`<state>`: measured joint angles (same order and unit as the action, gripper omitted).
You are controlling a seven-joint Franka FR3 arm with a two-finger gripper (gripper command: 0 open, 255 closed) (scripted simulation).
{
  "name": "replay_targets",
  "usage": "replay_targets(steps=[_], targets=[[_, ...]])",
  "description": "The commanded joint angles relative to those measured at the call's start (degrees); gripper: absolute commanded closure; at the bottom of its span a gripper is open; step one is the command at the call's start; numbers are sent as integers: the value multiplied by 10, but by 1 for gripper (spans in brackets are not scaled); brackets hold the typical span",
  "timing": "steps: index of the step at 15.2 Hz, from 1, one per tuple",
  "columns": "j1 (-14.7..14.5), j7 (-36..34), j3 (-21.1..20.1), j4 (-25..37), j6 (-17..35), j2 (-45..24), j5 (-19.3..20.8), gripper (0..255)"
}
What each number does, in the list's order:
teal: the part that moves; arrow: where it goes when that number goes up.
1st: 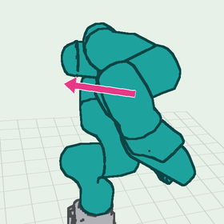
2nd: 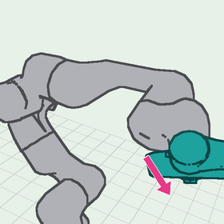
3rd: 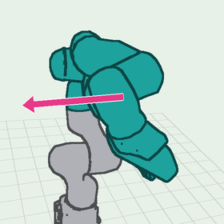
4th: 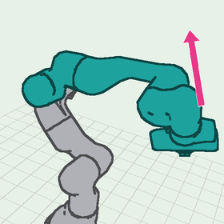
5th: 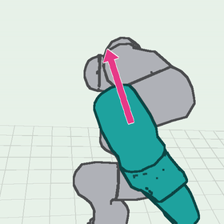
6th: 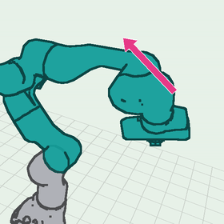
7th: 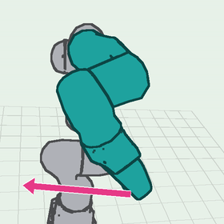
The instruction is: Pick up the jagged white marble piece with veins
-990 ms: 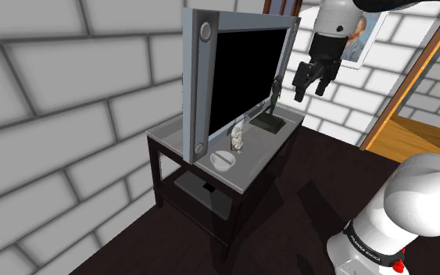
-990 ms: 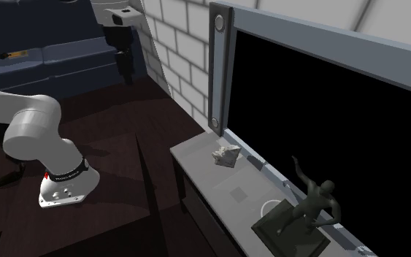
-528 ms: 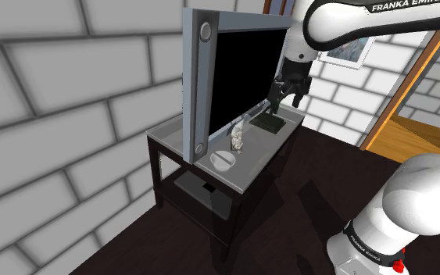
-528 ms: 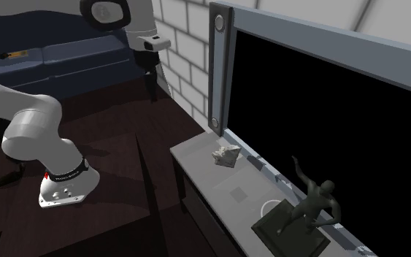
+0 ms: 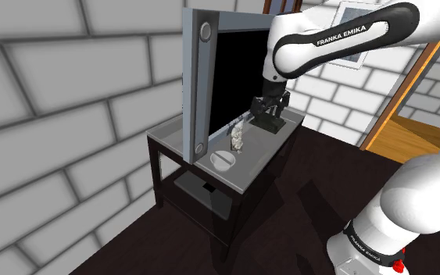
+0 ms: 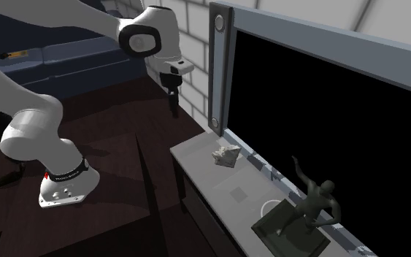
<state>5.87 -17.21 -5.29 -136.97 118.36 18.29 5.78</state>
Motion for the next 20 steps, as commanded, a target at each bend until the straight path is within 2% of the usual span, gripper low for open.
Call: replay_targets(steps=[1,10,20], targets=[[5,-17,-4,15,34,-49,11,0],[22,-81,2,108,132,-247,71,0],[20,-130,32,272,176,-458,117,0]])
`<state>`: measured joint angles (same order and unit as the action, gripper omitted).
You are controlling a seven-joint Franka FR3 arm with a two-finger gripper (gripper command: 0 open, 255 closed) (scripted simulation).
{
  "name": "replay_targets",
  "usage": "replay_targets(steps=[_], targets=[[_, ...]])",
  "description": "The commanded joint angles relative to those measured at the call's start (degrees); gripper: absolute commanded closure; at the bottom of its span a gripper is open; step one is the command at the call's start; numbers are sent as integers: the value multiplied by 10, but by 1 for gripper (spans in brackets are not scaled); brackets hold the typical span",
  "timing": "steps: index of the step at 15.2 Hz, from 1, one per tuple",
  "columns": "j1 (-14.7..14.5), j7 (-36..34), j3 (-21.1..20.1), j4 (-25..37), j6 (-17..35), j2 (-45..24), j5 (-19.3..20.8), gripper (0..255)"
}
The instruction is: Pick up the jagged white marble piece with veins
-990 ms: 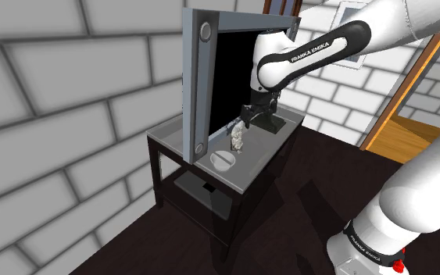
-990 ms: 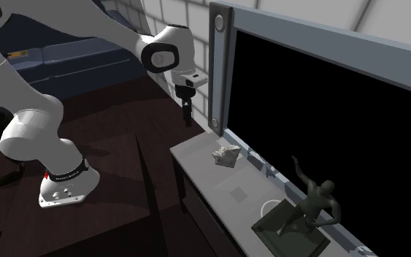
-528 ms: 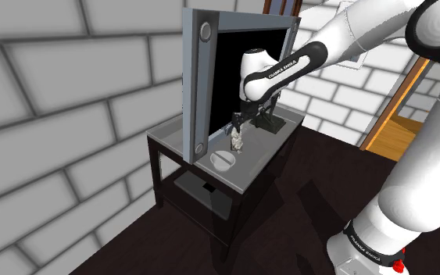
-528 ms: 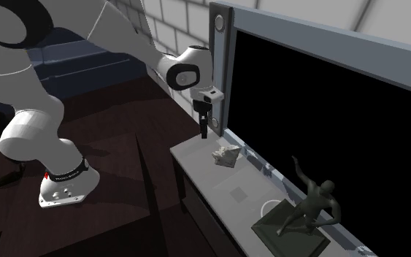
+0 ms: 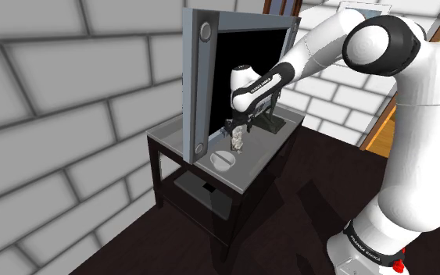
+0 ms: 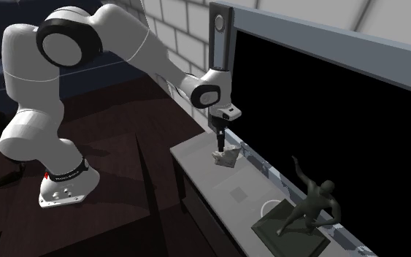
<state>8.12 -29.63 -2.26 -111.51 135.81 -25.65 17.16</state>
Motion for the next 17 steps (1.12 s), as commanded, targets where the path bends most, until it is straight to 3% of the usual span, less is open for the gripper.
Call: replay_targets(steps=[1,9,10,17], targets=[[-3,-7,3,17,7,-24,4,0],[-6,-20,9,19,41,-62,14,0],[-6,-19,9,21,41,-63,14,255],[-6,-19,9,20,41,-63,14,255]])
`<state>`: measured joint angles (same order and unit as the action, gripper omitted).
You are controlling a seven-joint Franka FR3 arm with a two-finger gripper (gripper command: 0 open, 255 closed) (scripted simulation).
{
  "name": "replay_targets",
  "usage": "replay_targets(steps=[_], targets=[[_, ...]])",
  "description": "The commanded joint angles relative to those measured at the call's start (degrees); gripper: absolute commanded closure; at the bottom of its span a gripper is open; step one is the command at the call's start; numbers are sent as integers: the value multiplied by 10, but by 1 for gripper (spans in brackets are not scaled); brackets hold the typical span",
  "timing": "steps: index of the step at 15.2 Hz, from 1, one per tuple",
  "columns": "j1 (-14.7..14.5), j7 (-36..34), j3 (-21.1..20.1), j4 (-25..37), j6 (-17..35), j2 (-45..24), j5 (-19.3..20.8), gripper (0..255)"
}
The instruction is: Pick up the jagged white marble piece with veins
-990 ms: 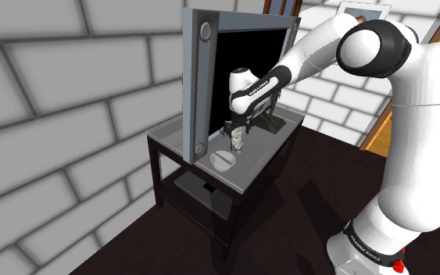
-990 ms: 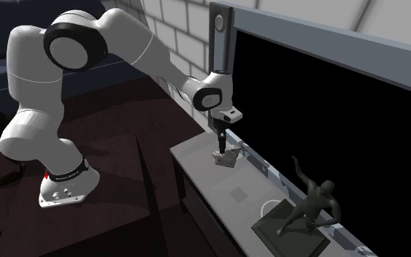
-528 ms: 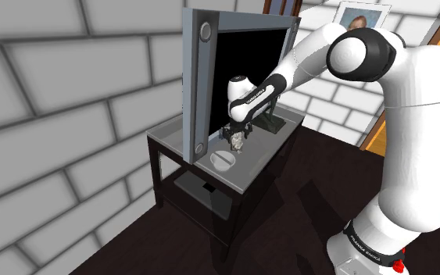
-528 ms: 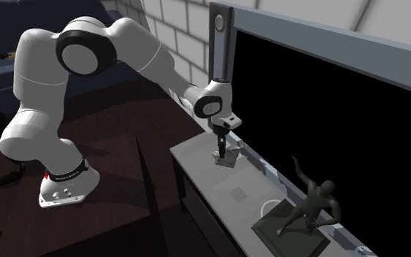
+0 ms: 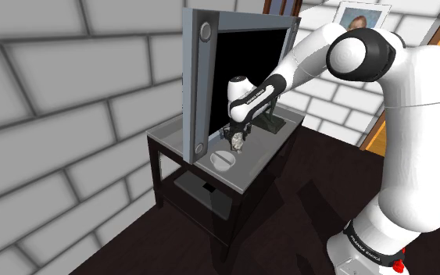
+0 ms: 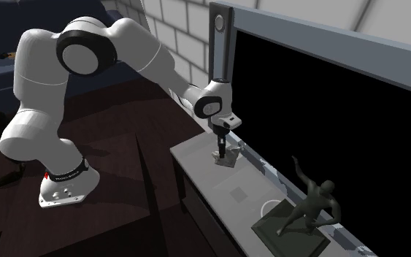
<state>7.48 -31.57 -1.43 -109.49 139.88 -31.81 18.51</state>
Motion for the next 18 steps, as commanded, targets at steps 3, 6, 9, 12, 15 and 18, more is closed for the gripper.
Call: replay_targets(steps=[3,6,9,12,15,18], targets=[[1,2,0,-2,-4,6,-1,255],[2,7,-3,-3,-20,23,-6,255],[4,13,-6,-3,-36,40,-10,255],[5,18,-8,-2,-53,56,-14,255],[6,24,-10,0,-70,71,-19,255],[7,28,-12,2,-82,82,-22,255]])
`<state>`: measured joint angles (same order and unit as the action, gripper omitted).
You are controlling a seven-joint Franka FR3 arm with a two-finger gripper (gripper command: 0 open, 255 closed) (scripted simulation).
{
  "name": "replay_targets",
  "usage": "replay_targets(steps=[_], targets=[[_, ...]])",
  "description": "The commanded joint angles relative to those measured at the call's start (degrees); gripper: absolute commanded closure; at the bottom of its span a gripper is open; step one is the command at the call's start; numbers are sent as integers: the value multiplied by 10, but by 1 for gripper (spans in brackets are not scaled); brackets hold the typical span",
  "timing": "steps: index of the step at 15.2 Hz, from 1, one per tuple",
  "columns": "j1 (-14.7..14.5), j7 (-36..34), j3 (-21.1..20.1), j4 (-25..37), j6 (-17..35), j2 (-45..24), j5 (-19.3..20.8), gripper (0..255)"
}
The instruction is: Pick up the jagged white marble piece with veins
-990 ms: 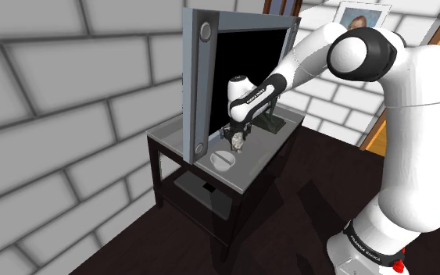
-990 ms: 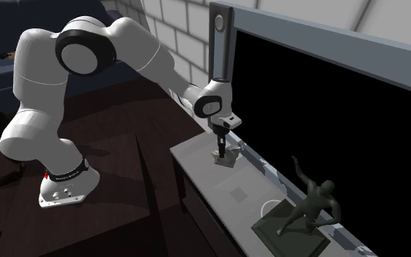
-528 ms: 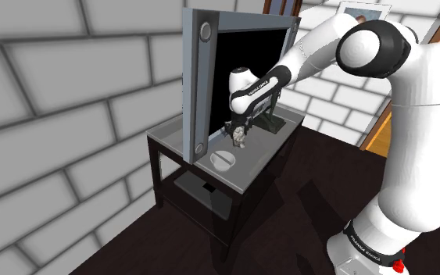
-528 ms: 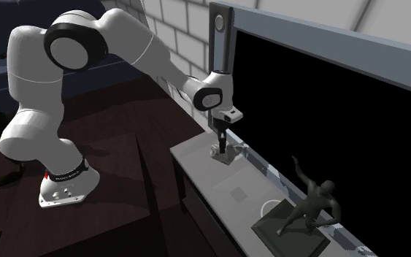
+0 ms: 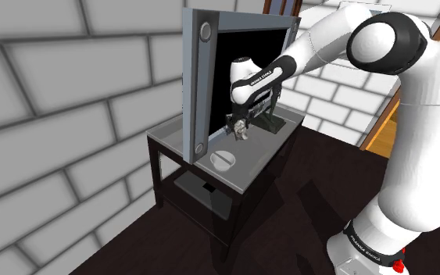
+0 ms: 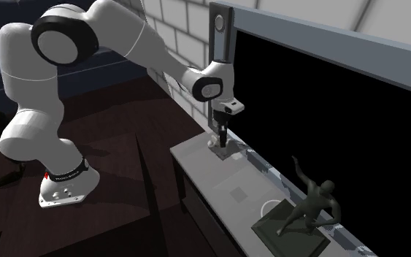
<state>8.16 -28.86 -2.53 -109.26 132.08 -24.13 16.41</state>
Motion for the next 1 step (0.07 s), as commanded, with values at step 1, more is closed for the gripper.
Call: replay_targets(steps=[1], targets=[[0,1,-1,0,-4,5,-1,255]])
